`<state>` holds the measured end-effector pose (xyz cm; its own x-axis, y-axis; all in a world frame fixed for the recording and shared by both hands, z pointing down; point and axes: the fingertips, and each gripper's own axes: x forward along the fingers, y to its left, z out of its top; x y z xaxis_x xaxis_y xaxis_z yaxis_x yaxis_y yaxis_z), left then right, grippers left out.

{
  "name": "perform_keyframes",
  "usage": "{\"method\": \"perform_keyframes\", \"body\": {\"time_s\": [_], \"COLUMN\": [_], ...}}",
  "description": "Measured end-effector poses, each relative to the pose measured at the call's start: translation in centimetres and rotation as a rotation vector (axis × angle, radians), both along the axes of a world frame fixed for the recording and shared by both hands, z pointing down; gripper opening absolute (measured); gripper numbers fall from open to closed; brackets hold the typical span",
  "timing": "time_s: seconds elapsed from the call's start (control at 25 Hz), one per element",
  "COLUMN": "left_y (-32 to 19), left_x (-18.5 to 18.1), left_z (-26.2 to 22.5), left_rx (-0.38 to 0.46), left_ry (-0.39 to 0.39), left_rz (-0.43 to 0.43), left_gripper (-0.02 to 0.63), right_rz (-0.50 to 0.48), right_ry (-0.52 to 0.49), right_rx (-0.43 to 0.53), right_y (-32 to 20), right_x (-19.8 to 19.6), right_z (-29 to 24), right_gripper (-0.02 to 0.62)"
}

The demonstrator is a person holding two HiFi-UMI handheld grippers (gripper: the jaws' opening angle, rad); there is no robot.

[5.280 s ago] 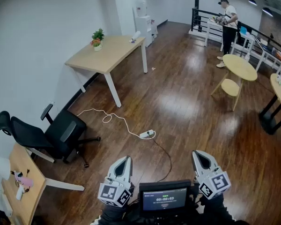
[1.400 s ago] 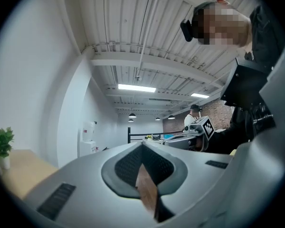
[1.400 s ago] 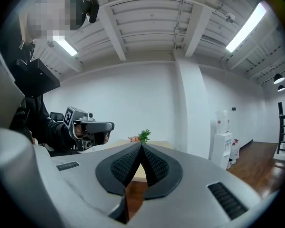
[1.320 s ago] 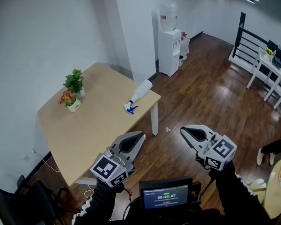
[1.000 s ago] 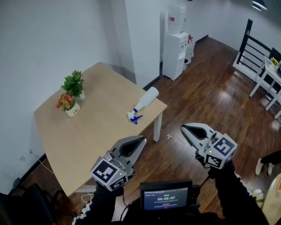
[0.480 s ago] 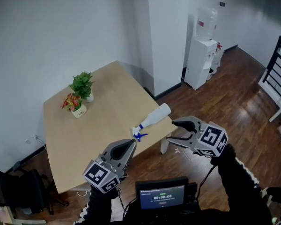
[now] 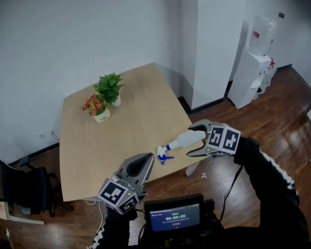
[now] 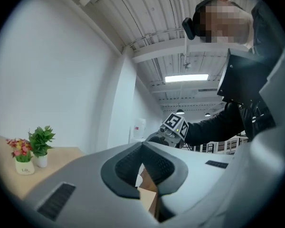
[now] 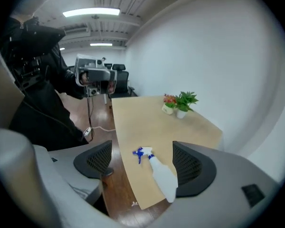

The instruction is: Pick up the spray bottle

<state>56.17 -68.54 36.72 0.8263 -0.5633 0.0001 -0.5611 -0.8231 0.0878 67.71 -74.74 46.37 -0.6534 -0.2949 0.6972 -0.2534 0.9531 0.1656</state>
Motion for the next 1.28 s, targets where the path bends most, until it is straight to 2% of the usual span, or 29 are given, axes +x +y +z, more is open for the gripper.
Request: {"method": "perform_keyframes", "body": {"time_s": [0.04, 0.12, 0.28, 0.32, 0.52, 0.68, 0.84, 1.0, 1.16, 1.28], "left_y": [-0.7, -2.1, -4.8, -5.4, -8.5, -10.5, -12.5, -14.4, -14.9, -15.1], "left_x": [-0.6, -1.7, -3.0, -3.1, -2.8, -2.8, -2.4, -3.0, -3.7, -4.2], "left_z": [0.1, 0.4, 2.3, 2.8, 2.4, 2.3, 3.2, 4.6, 5.1, 5.5], "left_rx": [-0.004, -0.006, -0.03, -0.039, -0.025, -0.032, -0.063, -0.106, -0.117, -0.13], "left_ry": [0.004, 0.009, 0.012, 0.005, 0.034, 0.038, 0.033, 0.039, 0.035, 0.044], "left_rz": [-0.006, -0.023, -0.047, -0.056, -0.122, -0.199, -0.251, -0.29, -0.322, -0.342], "left_gripper": [-0.005, -0.006, -0.006, -0.006, -0.005, -0.005, -0.006, -0.005, -0.005, -0.005], "right_rz": [-0.011, -0.035, -0.098, -0.113, -0.257, -0.325, -0.377, -0.364, -0.414, -0.412], "right_ry": [0.044, 0.14, 0.345, 0.384, 0.504, 0.655, 0.683, 0.811, 0.891, 0.909], "right_rx": [-0.011, -0.032, -0.067, -0.077, -0.09, -0.129, -0.178, -0.222, -0.22, -0.23], "right_y": [-0.9, -2.6, -6.1, -7.0, -9.7, -11.7, -13.5, -15.4, -15.7, -15.8], "right_x": [-0.4, -0.9, -0.9, -0.9, -0.8, 1.5, 1.8, 3.4, 4.2, 4.4], "right_z": [1.1, 3.3, 8.3, 9.5, 13.8, 18.3, 22.1, 25.4, 28.1, 29.5], "right_gripper": [0.38, 0.423, 0.437, 0.462, 0.462, 0.463, 0.462, 0.463, 0.463, 0.463]}}
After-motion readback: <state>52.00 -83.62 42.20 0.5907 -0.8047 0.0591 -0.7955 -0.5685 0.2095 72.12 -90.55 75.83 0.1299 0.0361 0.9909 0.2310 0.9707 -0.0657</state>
